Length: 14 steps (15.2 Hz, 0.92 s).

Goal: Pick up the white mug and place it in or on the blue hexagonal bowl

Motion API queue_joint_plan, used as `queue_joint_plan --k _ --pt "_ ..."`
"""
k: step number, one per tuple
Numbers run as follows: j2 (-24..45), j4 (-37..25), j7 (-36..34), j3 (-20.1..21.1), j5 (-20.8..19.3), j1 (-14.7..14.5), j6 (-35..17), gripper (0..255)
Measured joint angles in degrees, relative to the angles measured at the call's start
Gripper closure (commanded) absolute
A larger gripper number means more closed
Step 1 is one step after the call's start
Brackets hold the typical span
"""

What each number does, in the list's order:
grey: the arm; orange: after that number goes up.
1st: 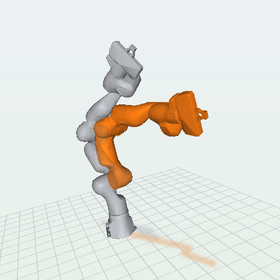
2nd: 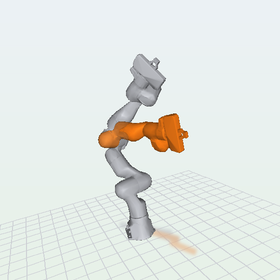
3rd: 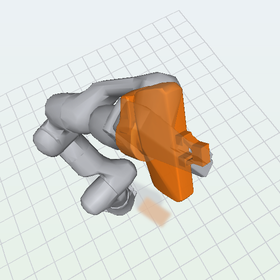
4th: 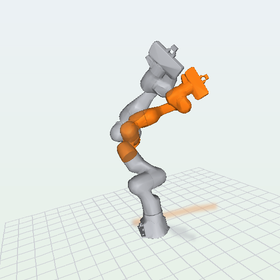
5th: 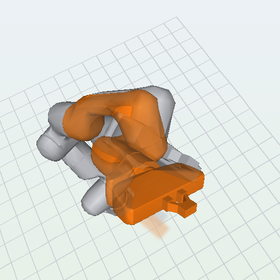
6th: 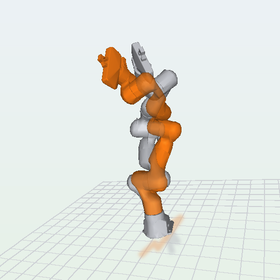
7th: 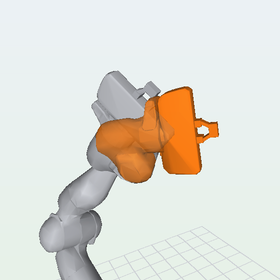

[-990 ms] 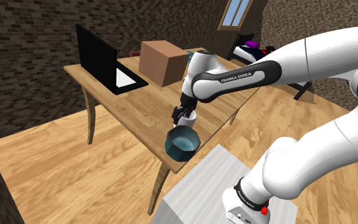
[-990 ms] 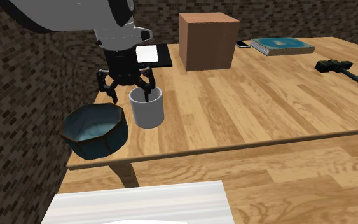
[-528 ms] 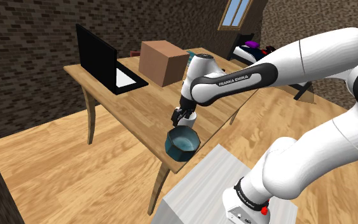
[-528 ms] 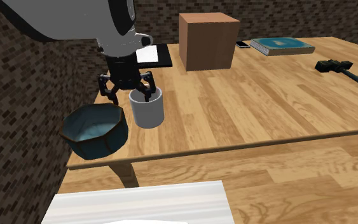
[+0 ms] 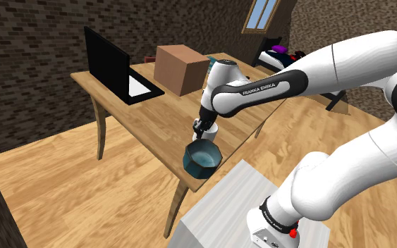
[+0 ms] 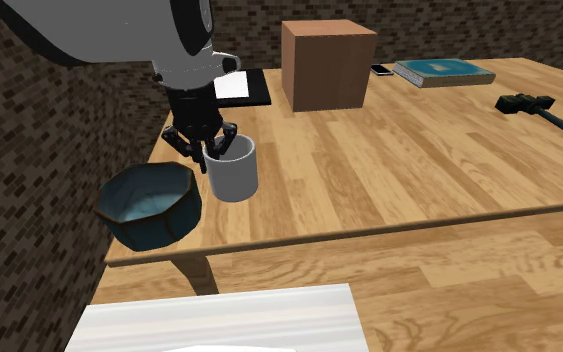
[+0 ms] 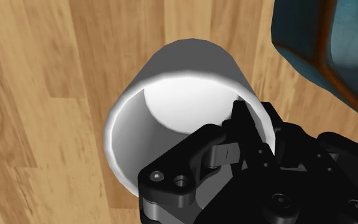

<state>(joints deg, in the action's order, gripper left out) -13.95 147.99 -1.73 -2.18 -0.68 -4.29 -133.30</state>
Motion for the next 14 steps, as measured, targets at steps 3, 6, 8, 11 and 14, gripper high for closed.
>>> queue_joint_plan --k 3,6,8,11,14 --pt "0.0 0.0 0.0 0.0 0.0 0.0 0.0 255" --pt "-0.6 -0.5 0.0 0.0 0.0 0.0 1.1 255" --pt "-1.4 -1.2 0.1 0.0 0.0 0.1 2.6 255" --pt "-3.2 -2.1 -0.1 0.1 -0.1 0.0 5.3 255" --pt "-4.3 -3.6 -0.1 0.1 -0.1 0.0 7.8 255"
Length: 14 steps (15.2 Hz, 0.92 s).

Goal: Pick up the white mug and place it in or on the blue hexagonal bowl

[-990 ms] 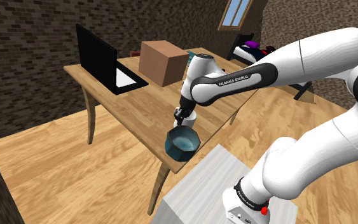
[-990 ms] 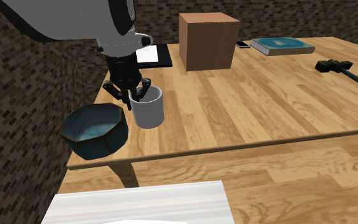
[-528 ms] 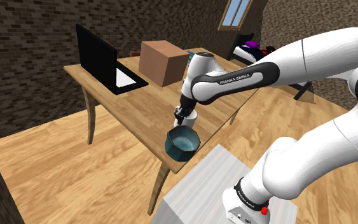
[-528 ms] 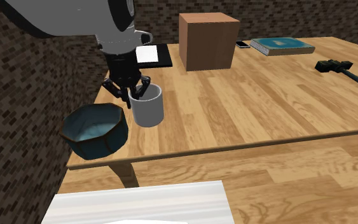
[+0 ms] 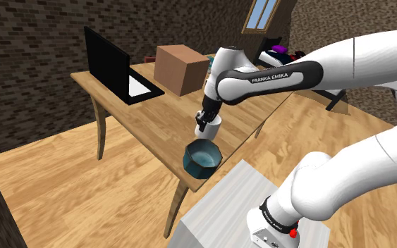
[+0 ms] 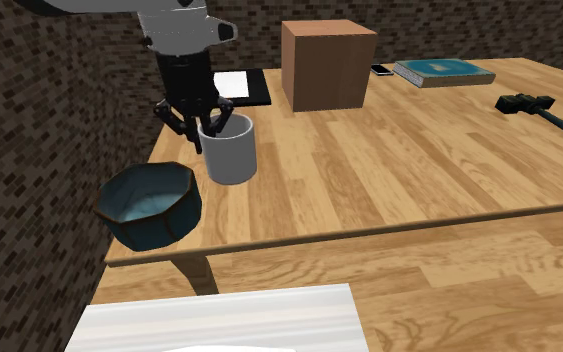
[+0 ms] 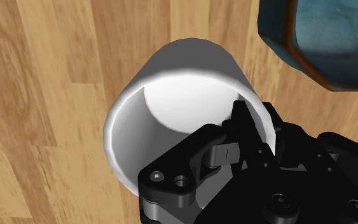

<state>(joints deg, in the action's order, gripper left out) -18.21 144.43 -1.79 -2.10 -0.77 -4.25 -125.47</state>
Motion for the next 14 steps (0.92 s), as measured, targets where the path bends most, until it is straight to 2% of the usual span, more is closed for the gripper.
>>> queue_joint_plan --k 14 --pt "-4.7 -7.1 -0.1 0.1 0.0 0.0 11.9 255"
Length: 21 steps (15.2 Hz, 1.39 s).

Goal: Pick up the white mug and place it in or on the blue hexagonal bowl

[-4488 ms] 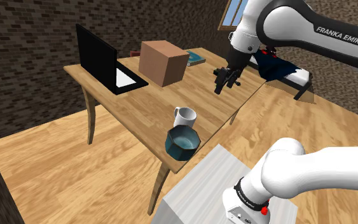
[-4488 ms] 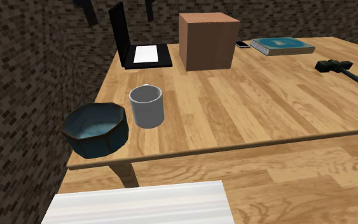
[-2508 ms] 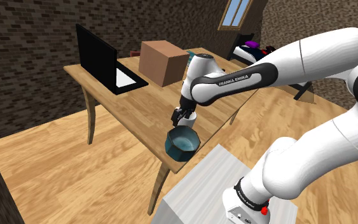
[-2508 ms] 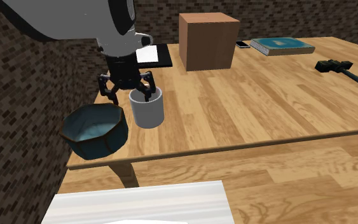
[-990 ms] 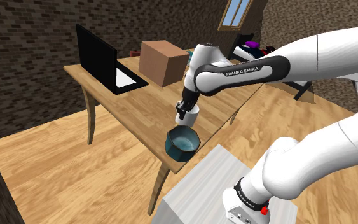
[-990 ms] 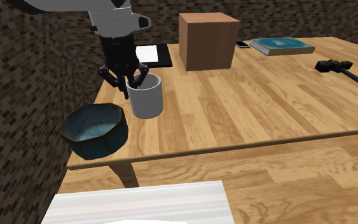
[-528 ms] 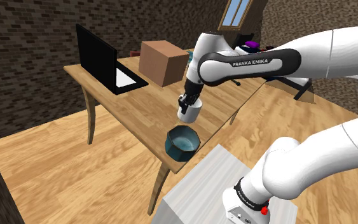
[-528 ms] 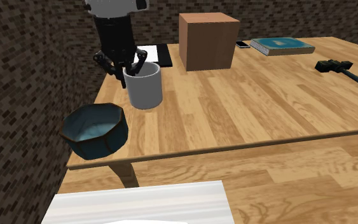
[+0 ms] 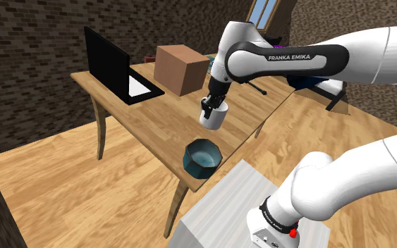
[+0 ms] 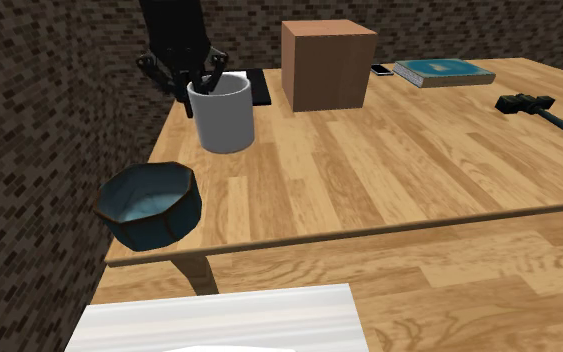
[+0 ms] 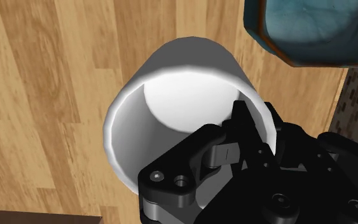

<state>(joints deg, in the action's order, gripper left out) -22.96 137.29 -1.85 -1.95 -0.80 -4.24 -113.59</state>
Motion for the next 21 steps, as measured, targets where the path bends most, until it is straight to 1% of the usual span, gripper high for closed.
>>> queue_joint_plan --k 8,10,14,16,18,20,21 --pt "-1.1 -5.3 0.1 0.0 0.0 0.0 6.4 255" --pt "-1.9 -5.6 -0.6 0.6 0.2 -0.3 7.5 255" --pt "-5.6 -2.9 -4.6 3.6 1.7 -2.0 8.5 255" --pt "-6.8 -3.2 -7.1 5.5 2.8 -3.1 10.0 255" --pt "-8.6 -1.8 -10.0 7.8 4.1 -4.4 10.2 255" --pt "-10.2 -1.8 -12.7 9.9 5.4 -5.7 11.8 255" --pt "-10.4 -1.6 -13.5 10.5 5.8 -6.0 11.8 255"
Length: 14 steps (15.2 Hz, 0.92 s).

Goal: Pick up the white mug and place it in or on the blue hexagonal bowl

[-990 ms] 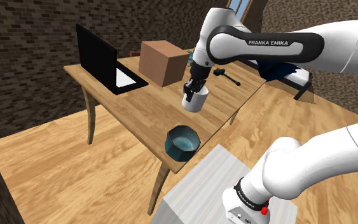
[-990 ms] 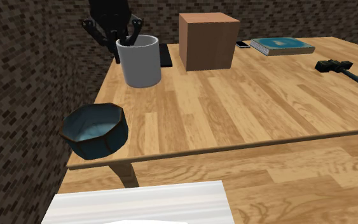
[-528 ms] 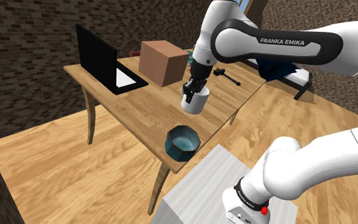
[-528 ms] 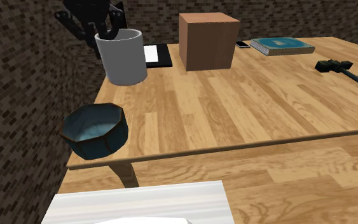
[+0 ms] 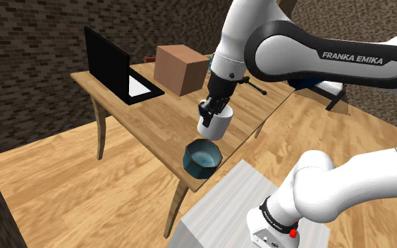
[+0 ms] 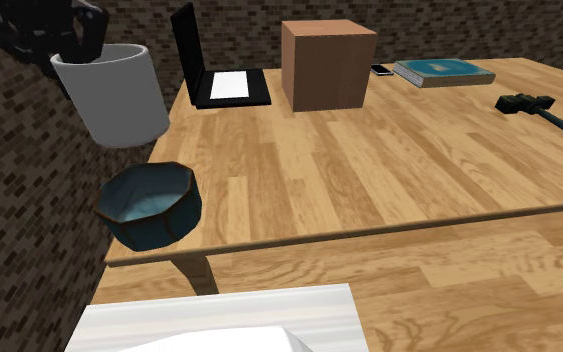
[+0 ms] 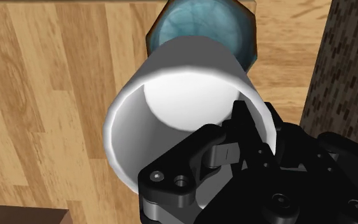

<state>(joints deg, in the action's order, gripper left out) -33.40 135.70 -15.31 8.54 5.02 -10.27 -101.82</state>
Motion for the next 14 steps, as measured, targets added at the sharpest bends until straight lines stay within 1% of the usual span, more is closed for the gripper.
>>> queue_joint_plan --k 6,14 --pt "-0.5 4.5 -0.6 0.8 0.6 -0.4 -4.0 255" --pt "0.7 9.8 -0.6 1.4 1.0 -0.6 -10.5 255"
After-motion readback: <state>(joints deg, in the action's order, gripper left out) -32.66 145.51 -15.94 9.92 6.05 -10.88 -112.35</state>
